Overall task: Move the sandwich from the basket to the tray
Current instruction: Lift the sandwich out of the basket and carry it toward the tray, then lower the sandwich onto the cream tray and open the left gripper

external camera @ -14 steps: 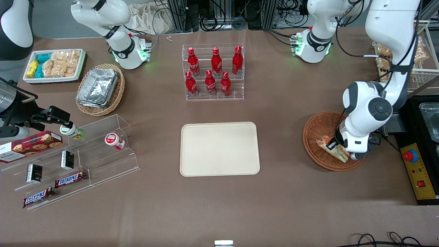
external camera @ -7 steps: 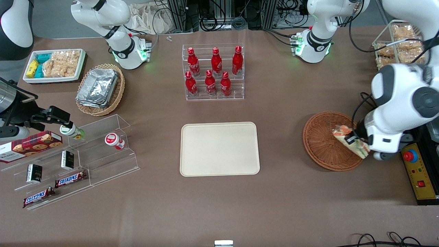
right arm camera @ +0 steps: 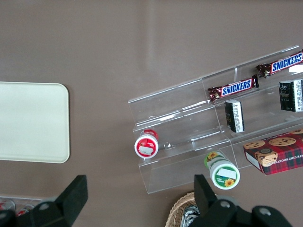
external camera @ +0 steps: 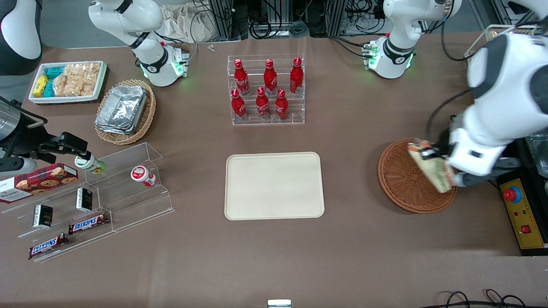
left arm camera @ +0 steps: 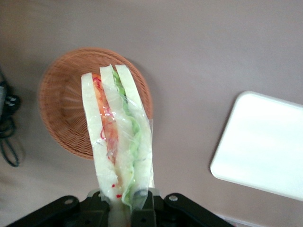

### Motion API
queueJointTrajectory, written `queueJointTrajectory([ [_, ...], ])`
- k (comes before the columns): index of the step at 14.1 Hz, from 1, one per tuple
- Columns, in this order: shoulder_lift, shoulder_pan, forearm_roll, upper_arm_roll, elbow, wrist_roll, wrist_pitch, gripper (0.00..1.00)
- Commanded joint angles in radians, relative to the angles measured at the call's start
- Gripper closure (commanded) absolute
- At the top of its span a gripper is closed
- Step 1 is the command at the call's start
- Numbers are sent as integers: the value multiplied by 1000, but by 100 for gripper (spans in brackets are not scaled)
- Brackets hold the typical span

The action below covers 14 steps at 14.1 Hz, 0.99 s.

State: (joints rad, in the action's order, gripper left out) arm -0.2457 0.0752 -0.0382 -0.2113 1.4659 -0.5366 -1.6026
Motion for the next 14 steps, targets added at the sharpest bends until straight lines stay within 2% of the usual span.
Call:
queueJointTrajectory([
  [1,-99,18,-2,-74,-50,15,0,100],
  [4,-203,43,-12,-160,-55,12,-130,100],
  [6,-271,92,-20,-158,-55,12,-219,100],
  [9,-352,152,-83,-161,-55,52,-304,100],
  [14,-451,205,-112,-160,-47,73,-493,100],
])
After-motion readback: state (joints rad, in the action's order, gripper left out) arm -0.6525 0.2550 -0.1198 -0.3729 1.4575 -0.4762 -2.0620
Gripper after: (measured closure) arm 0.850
